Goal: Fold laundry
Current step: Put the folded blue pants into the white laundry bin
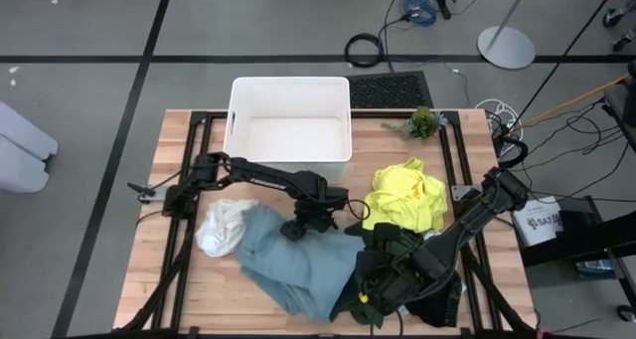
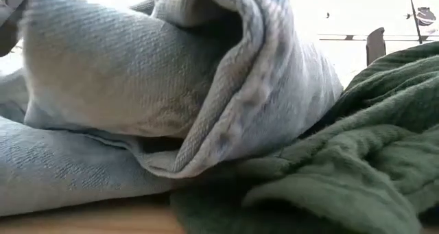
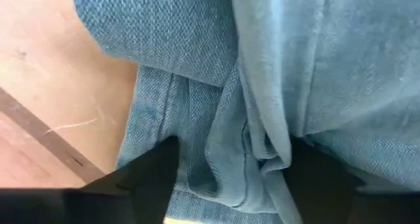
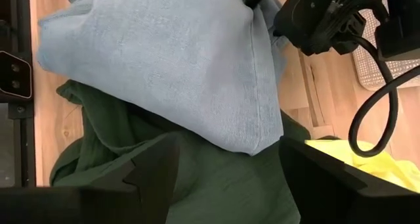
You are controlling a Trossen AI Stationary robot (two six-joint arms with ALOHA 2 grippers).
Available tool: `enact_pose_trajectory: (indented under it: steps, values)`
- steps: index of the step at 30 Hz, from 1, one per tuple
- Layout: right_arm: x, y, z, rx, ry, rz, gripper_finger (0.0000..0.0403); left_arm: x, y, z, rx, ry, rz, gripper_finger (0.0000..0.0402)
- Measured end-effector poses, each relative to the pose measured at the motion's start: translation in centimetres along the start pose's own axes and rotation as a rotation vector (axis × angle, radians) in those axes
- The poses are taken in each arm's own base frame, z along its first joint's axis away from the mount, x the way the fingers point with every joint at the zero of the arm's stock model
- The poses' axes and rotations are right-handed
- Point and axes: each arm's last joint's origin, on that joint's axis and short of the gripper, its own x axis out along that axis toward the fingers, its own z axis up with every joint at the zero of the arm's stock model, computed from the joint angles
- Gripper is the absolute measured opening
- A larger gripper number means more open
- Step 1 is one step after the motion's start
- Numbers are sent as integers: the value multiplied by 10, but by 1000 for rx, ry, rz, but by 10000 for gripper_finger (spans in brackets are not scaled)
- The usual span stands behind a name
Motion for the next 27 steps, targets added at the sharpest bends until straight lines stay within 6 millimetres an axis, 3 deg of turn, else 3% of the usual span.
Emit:
enact_pose_trajectory:
  steps: [12,18,23,27]
  values:
    - [0,1,-1,17,4,7,247,2,0,3,34,-12,14,30]
    - [0,1,-1,17,22,25,247,-16,-1,-3,24,-63,-23,24]
    - [-1,1,-1,16,24,23,247,-52,-10,-8,17,-108,1,24]
    - [-1,1,-2,15,25,21,247,-97,-25,-17,33,-190,64,23]
